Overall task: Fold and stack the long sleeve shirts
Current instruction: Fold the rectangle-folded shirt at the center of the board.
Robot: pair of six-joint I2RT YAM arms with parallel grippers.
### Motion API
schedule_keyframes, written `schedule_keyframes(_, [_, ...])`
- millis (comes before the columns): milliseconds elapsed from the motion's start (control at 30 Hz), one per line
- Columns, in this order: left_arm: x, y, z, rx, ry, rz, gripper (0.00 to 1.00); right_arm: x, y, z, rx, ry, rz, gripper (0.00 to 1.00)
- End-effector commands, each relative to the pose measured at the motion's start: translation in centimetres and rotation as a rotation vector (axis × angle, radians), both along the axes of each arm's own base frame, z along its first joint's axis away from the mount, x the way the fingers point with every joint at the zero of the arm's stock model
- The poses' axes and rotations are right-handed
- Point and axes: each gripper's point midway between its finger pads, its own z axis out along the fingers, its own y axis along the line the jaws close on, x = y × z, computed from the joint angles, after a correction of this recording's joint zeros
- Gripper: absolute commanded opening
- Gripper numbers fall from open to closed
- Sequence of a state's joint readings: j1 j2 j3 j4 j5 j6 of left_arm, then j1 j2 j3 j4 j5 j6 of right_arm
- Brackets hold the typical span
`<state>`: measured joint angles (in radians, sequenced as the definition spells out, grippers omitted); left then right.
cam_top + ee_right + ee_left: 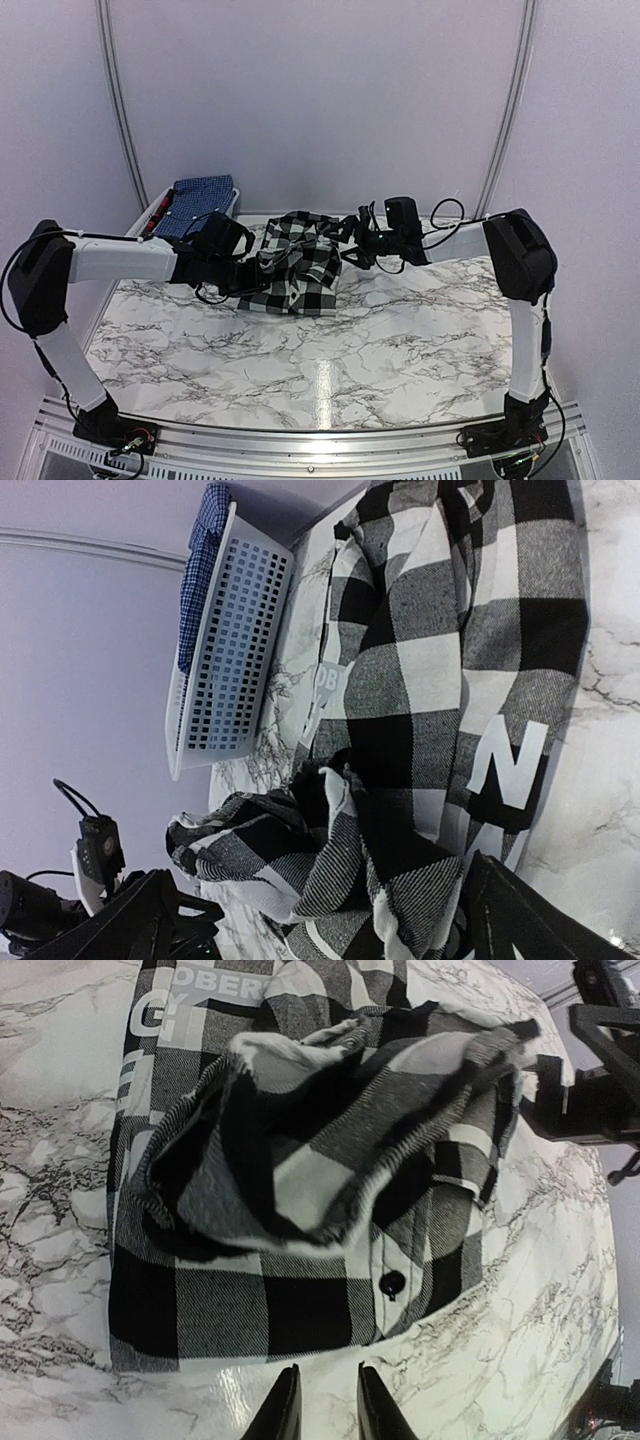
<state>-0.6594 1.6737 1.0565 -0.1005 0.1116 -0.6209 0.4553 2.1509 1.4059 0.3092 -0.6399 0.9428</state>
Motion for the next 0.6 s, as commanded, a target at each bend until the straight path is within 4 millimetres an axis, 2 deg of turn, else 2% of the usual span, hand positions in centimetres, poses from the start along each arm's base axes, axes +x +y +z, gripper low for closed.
schedule_keyframes(0, [3.9,-1.4,0.1,0.017,-0.056,0.039,0.18,0.6,-0.8,4.2,-0.079,-0.152,-0.007,0.96])
schedule_keyframes(167, [8.5,-1.8,0.6,0.011,-0.089,0.104,0.18,-0.1,-2.1,4.6,-0.211,-0.208,-0.014,0.96])
schedule_keyframes(267, [11.1,-1.1,0.6,0.009,-0.094,0.147,0.19,-1.7,-2.4,4.1,-0.322,-0.226,0.001,0.95])
schedule_keyframes(300, [11.9,-0.9,-0.1,0.018,-0.083,0.154,0.19,-2.4,-2.4,3.8,-0.360,-0.231,0.009,0.94])
schedule_keyframes(367, [13.5,-1.0,-0.6,0.016,-0.078,0.150,0.19,-3.9,-2.3,3.1,-0.434,-0.250,0.026,0.90])
schedule_keyframes(467, [15.7,-2.6,-1.1,-0.014,-0.075,0.084,0.22,-6.1,-2.0,2.0,-0.480,-0.256,0.053,0.82])
schedule_keyframes(567, [17.2,-3.8,-0.7,-0.015,-0.085,0.042,0.22,-7.9,-1.5,0.2,-0.552,-0.259,0.087,0.70])
